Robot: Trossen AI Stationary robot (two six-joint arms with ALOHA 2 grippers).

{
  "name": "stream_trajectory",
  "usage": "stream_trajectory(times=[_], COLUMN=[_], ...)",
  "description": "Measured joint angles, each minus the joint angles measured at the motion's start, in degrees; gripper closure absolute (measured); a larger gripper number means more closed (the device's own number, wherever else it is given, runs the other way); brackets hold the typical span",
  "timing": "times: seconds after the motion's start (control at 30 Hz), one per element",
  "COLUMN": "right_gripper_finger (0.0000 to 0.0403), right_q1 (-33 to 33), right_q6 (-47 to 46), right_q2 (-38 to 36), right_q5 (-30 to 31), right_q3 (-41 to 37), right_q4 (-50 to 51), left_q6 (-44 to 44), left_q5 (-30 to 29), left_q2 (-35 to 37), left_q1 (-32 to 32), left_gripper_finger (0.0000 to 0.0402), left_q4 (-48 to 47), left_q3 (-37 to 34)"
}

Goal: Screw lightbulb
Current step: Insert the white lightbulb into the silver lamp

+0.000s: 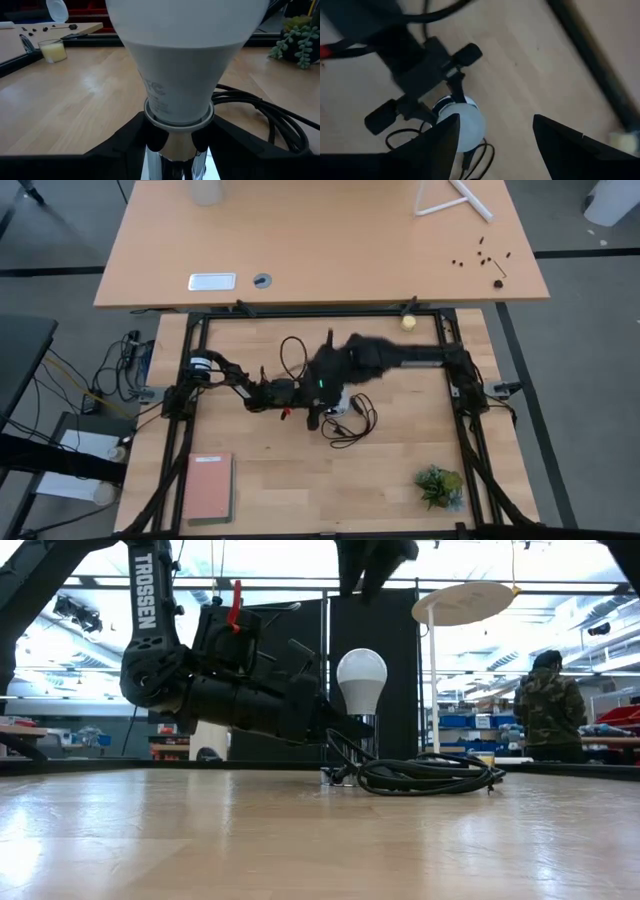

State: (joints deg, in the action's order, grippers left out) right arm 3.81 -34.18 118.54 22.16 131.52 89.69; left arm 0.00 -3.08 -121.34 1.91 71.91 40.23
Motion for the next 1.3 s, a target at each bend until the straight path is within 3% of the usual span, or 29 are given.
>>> stream_trajectory(times=[0.33,0.57,0.93,1.1,1.3], right_gripper_finger=[0.0155,0.0179,0.0193,0.0192,0.0190], right_q1=[11.71,15.14,12.91,11.18,10.60], right_q6=[-13.06,-21.53,-5.51,0.25,5.80], right_q2=[-4.61,-19.14,-42.07,-45.37,-42.30], right_q5=[13.26,17.66,14.55,10.38,6.95], right_q3=[-9.31,-28.91,-71.32,-84.77,-96.43], right_q4=[0.13,-3.62,-50.82,-68.77,-92.83], left_q6=[-0.01,-0.06,1.28,1.39,1.99], left_q5=[0.42,1.06,1.23,1.21,1.28], left_q2=[0.01,0.02,0.02,0.02,0.00], left_q1=[-0.02,-0.02,-0.09,-0.09,-0.07], left_gripper_finger=[0.0211,0.0211,0.0211,0.0211,0.0211], left_q4=[-0.03,-0.21,-0.25,-0.25,0.39], left_q3=[0.00,0.00,-0.02,0.00,0.00])
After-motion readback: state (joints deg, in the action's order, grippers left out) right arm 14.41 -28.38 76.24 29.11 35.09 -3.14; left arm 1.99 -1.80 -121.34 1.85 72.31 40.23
